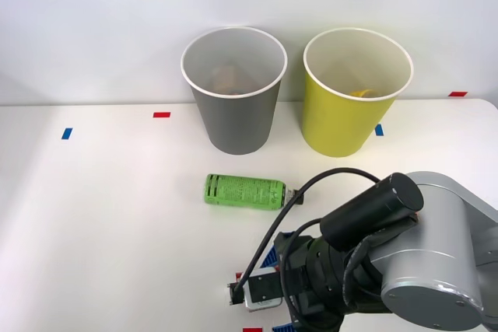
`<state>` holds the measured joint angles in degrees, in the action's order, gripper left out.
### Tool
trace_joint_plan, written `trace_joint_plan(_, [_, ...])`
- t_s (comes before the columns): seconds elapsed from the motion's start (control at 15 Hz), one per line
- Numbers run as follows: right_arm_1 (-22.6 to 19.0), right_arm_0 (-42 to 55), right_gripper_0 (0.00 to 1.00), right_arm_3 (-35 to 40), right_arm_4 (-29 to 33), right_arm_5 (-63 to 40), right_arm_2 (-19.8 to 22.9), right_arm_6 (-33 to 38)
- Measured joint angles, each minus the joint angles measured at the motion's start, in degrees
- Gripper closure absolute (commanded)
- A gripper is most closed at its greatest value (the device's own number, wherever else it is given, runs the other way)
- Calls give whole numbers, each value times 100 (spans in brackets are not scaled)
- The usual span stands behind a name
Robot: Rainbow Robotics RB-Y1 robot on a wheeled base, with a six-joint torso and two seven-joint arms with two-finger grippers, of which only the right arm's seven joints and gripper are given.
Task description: Put cans in the gray bin, plastic bottles in the light green bin
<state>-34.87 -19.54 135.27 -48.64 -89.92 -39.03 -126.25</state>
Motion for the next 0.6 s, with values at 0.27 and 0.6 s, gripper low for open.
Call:
trace_joint_plan(0.27, [333,-107,23,-694,30,0,-25,-100])
trace_joint_plan(0.6, [516,-326,23,-1016,204,4,-221,-253])
